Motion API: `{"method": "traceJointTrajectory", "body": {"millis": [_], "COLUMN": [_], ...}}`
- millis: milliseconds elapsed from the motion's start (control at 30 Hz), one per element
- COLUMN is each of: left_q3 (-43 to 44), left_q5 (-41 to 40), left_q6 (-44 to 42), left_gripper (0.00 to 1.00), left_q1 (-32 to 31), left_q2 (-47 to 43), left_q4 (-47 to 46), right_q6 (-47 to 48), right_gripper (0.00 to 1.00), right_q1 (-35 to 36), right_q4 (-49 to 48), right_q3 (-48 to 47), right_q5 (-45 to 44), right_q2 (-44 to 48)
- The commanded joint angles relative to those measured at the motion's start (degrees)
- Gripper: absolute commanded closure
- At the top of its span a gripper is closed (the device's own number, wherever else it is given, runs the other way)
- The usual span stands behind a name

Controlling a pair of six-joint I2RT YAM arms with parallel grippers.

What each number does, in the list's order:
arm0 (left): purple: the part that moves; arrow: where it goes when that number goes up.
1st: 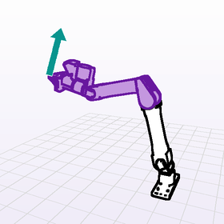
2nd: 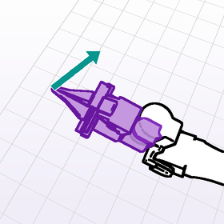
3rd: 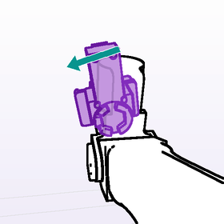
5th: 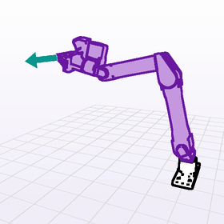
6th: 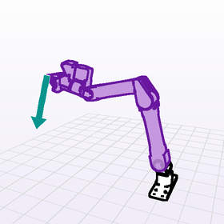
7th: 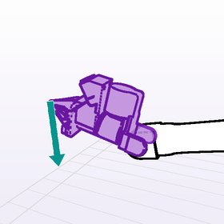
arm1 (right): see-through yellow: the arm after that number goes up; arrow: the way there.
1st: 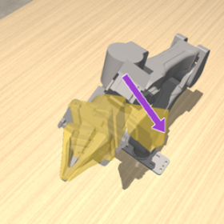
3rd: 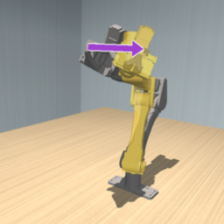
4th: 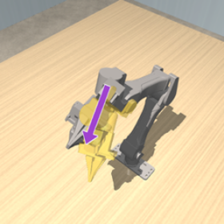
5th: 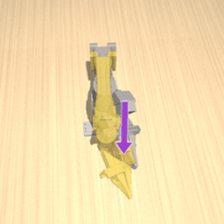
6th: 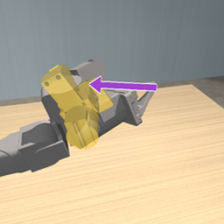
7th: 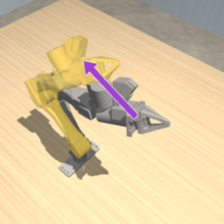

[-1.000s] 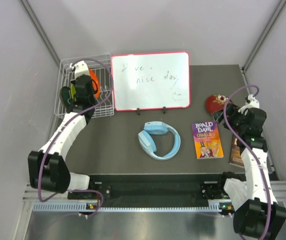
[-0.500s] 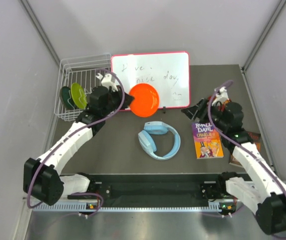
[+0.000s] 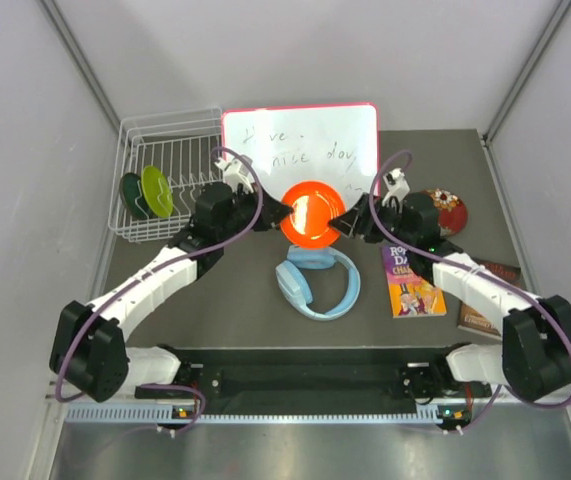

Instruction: Unload the plates from the dish rack

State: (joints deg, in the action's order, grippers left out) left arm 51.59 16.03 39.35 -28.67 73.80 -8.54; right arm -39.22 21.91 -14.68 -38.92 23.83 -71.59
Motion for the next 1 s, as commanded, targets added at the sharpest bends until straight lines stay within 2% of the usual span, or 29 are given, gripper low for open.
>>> {"method": "traceJointTrajectory", "body": {"millis": [0,33,133,167,200,233,267,300,333,367,400,467,500,633,667,833,900,967], "left_q3": [-1.2,-1.4,-2.3,-2.3,-2.1,-1.8,-1.0,-0.4,0.1,0.8,0.9,0.6,0.6,1.3,1.8,1.5,1.4,1.4], "left_q5": [2.4,2.4,2.9,3.0,3.3,3.4,2.9,2.4,1.5,-1.6,-3.4,-7.5,-11.6,-24.1,-26.6,-46.6,-49.2,-44.8], "left_q6": [2.1,2.2,2.5,2.5,2.0,1.4,0.9,-1.0,-2.3,-3.4,-5.6,-7.8,-10.2,-17.4,-18.7,-26.0,-28.0,-28.5], "left_gripper": [1.00,1.00,1.00,1.00,1.00,1.00,0.82,0.69,0.60,0.56,0.40,0.32,0.09,0.01,0.01,0.01,0.01,0.01], "left_q1": [-2.2,-2.4,-3.1,-3.2,-3.2,-3.2,-3.1,-3.2,-3.2,-3.1,-3.2,-3.1,-3.2,-3.1,-3.1,-2.8,-1.4,2.9], "left_q2": [1.1,1.3,2.2,2.7,2.8,3.0,3.3,3.4,3.3,2.7,2.1,-0.5,-1.5,-5.7,-7.0,-9.5,-9.2,-8.7], "left_q4": [-7.4,-7.8,-9.2,-9.7,-9.8,-9.7,-7.7,-6.6,-5.2,-3.4,-1.3,0.4,2.0,6.2,7.0,8.1,7.7,7.6], "right_q6": [-0.9,-1.8,-2.0,-2.0,-2.3,-2.1,-1.7,-1.0,-0.2,0.5,2.4,3.9,5.0,8.4,9.0,11.3,12.8,12.7], "right_gripper": [0.18,0.19,0.54,0.88,1.00,1.00,1.00,1.00,1.00,1.00,1.00,1.00,1.00,1.00,1.00,1.00,1.00,1.00], "right_q1": [1.1,1.1,1.1,1.2,1.0,1.0,0.6,0.2,-0.4,-1.8,-2.8,-7.3,-9.1,-21.1,-26.3,-36.2,-39.7,-43.2], "right_q4": [-9.1,-10.0,-10.5,-10.5,-10.2,-10.1,-9.8,-7.2,-5.2,-3.1,-0.4,6.4,8.4,18.0,19.1,20.9,20.7,19.7], "right_q3": [-4.6,-4.9,-6.4,-6.5,-6.3,-5.8,-5.4,-4.8,-4.6,-4.6,-4.9,-5.5,-5.8,-7.3,-7.7,-11.0,-13.2,-16.0], "right_q5": [2.6,3.0,4.7,5.1,5.1,4.6,3.8,1.3,-0.4,-2.1,-5.3,-7.6,-9.3,-12.5,-13.1,-12.5,-11.8,-6.9], "right_q2": [-2.9,-3.3,-5.4,-6.0,-6.0,-5.8,-4.5,-3.6,-2.4,0.3,1.8,6.2,7.5,12.4,12.2,4.9,1.2,-5.8]}}
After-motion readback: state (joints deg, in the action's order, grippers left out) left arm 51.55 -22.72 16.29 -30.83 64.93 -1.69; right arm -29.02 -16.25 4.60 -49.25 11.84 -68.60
